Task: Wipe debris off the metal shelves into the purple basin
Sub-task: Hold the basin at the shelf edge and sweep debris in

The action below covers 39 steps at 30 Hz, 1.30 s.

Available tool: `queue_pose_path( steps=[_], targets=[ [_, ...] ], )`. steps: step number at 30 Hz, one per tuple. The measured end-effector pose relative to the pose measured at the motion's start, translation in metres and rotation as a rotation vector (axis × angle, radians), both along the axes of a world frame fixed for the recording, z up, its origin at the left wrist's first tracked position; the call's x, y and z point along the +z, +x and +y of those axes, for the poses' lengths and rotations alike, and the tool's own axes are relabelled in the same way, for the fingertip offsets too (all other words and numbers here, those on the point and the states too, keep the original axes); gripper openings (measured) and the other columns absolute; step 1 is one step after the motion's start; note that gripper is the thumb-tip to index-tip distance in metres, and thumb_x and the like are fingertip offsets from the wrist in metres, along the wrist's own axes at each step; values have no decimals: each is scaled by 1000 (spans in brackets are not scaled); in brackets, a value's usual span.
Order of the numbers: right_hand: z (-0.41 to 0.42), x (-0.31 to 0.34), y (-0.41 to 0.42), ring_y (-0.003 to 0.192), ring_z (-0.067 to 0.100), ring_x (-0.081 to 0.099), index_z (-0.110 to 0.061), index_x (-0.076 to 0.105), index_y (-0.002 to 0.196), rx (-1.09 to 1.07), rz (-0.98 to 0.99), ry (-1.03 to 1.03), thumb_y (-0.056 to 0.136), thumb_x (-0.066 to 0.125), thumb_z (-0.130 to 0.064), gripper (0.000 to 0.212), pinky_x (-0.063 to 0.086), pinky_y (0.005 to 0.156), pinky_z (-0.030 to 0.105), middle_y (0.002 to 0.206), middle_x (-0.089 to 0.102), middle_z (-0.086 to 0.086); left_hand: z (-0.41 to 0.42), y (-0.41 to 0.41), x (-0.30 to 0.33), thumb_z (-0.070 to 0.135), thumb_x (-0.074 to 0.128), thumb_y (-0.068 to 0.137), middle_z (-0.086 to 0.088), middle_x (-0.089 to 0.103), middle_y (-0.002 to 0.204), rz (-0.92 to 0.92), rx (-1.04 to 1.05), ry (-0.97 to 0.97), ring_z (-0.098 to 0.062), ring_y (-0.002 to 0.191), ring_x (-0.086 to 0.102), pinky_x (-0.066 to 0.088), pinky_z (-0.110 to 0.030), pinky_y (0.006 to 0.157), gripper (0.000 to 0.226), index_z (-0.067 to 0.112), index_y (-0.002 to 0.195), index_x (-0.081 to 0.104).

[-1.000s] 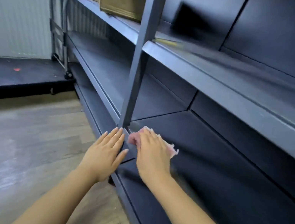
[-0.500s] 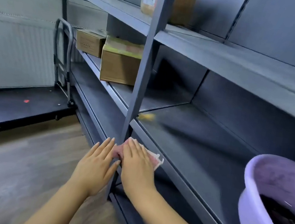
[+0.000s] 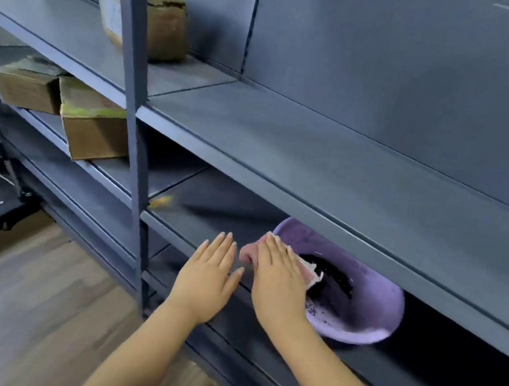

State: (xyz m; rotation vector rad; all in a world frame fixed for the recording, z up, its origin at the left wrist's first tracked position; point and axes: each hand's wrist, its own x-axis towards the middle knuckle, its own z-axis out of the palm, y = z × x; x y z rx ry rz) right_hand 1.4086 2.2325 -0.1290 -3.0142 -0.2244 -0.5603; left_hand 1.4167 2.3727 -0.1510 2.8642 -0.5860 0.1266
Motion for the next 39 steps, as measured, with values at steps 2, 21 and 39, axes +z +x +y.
queue_pose_path(
  steps=[2,21,39],
  targets=[
    [-22,8,-20,109,21,63,-8,68,107,-81,10,-17,54,83,-10,55,46,97,32,117,66,11,-17,-10,8,64,-48,58,-3,-2,161,8,-54,20,-14,147,-7,-17,-25,110,121,12,153,6],
    [-159,-47,-65,121,22,50,-12,61,111,-327,184,22,77,48,-1,38,32,110,32,123,57,5,-139,6,-41,34,52,97,-2,49,84,726,518,-1011,-20,78,46,32,-29,71,28,7,93,46],
    [-76,-43,-32,120,27,56,-1,59,123,-66,137,169,90,43,-26,44,33,105,39,131,57,13,-25,0,-50,1,56,76,-11,53,61,704,977,-1407,-24,60,48,40,-34,60,14,5,63,51]
  ],
)
